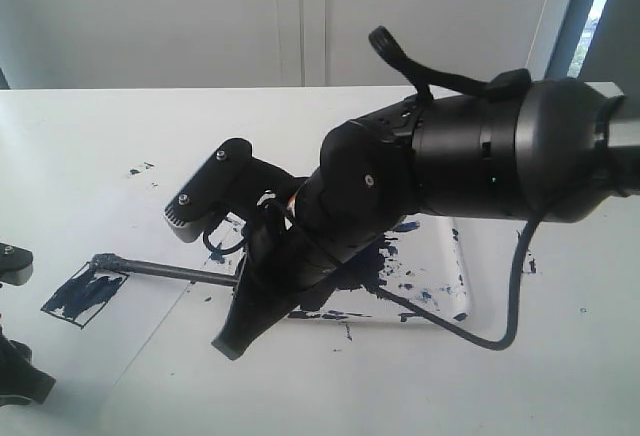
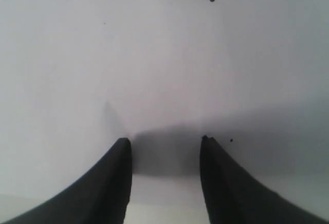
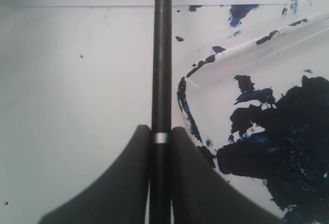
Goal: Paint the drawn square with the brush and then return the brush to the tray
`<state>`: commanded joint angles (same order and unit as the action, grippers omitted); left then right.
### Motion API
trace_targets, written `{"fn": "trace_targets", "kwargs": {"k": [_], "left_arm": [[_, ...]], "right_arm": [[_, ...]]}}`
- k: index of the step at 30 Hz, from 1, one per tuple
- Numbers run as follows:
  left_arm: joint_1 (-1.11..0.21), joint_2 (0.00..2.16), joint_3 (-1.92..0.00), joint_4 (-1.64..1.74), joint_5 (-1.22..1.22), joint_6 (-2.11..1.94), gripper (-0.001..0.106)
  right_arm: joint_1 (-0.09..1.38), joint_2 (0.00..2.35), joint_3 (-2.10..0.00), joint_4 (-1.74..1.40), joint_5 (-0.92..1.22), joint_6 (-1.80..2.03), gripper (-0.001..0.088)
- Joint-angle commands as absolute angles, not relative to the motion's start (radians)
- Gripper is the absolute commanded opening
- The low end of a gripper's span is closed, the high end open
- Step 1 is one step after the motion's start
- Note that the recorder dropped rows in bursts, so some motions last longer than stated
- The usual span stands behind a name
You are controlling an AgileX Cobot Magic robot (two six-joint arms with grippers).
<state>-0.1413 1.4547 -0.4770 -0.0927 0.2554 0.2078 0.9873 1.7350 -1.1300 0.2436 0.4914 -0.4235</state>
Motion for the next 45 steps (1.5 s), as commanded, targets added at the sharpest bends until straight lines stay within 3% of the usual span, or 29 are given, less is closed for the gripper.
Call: {"fn": "trace_targets", "kwargs": {"k": [45], "left_arm": [[-0.141,1.455,-0.477,-0.093,0.251,0.208,0.048]], "right_arm": [[1.026,1.738,-1.130,0.241,0.461,-0.445,0.0000]]}}
